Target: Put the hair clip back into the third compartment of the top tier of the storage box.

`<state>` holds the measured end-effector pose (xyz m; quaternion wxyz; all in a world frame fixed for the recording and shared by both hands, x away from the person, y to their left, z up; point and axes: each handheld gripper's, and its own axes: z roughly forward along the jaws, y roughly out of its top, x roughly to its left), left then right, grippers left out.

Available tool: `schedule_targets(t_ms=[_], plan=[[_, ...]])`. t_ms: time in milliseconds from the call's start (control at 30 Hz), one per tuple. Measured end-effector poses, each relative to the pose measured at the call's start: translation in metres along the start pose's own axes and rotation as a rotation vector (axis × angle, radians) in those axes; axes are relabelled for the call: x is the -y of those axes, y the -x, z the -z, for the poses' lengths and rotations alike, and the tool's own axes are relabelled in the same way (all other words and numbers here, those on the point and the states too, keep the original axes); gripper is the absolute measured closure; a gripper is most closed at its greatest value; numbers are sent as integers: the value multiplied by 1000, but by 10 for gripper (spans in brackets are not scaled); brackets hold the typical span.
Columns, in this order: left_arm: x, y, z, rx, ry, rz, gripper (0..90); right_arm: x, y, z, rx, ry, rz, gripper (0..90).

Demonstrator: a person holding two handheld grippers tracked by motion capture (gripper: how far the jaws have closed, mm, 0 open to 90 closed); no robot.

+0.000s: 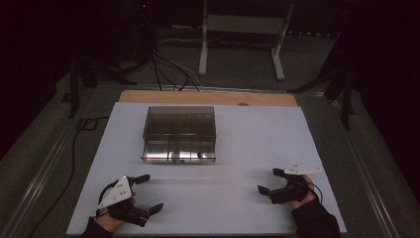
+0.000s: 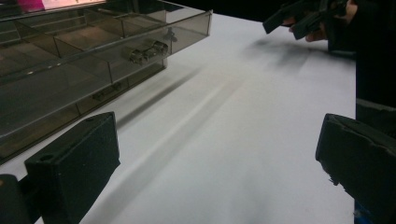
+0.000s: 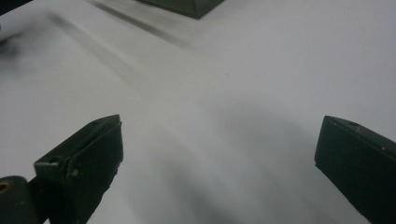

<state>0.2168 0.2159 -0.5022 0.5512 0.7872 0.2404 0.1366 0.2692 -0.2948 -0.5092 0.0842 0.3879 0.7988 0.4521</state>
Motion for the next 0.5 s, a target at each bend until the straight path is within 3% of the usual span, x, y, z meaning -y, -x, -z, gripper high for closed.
schedule_targets(t_ms=[267, 500], plan=[[0, 0, -1, 2, 0, 0, 6, 8, 6, 7, 11, 29, -49, 9], [0, -1, -2, 5, 2, 1, 6, 7, 6, 5, 4, 32, -44, 10]])
